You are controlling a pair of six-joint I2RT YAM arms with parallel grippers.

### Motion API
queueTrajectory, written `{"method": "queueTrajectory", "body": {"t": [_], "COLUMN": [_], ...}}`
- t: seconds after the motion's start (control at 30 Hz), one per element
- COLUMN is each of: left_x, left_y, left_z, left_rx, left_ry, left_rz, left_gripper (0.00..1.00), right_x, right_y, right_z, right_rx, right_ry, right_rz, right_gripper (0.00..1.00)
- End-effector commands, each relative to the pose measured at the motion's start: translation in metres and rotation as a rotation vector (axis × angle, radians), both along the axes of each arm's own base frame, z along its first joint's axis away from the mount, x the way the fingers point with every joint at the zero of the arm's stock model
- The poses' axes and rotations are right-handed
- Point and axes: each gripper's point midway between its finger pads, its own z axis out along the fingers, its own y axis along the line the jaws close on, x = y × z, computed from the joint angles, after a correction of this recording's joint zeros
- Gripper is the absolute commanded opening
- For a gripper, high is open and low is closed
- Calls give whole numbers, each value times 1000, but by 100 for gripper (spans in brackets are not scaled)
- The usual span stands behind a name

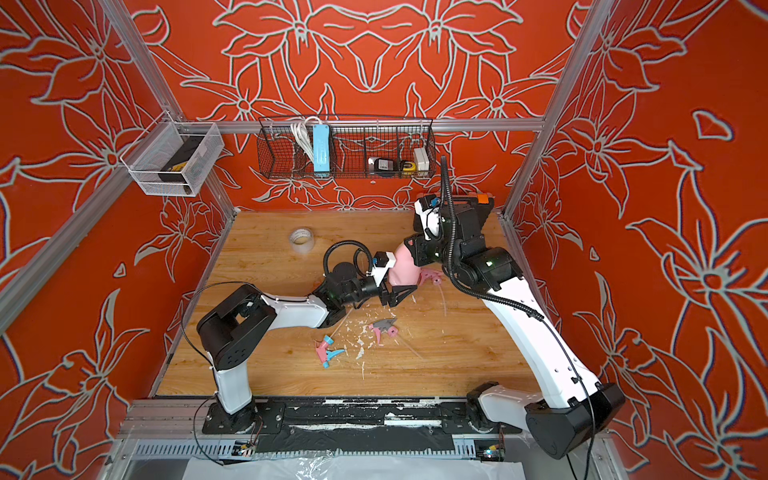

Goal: Attach spray nozzles to spray bottles
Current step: Pick up the spray bottle from the center of the board.

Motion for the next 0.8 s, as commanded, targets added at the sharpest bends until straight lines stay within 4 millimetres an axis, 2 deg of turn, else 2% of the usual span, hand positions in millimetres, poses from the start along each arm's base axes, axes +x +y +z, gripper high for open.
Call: {"method": "queueTrajectory", "body": {"t": [0.0,0.13,0.23,0.3,0.4,0.5,0.57,0.63,0.7,0.77], "left_x": [0,-2,-5,-5,-7,-8,-9,-8,-6,-6], "left_y": [7,6,9,12,14,15,16,17,20,23], "left_z": [25,23,23,23,23,21,20,20,20,20], "left_rx": [-62,-24,-17,-22,-14,-4,3,7,0,-6], "left_ry": [-39,-91,-151,-171,-174,-170,-155,-123,-99,-81], "left_rz": [17,5,11,25,29,24,3,-15,-15,-4], "left_gripper": [83,82,73,72,71,70,65,61,59,60], "right_x": [1,1,1,0,-2,-5,-6,-8,-10,-12], "right_y": [2,4,5,6,10,12,11,8,4,-2], "right_z": [6,6,7,8,8,11,13,18,24,29], "right_rx": [16,21,18,21,35,48,55,57,60,58], "right_ry": [-3,8,13,16,24,29,28,24,13,8], "right_rz": [5,10,13,18,36,46,42,29,17,3], "right_gripper": [0,0,0,0,6,25,35,50,58,62]}}
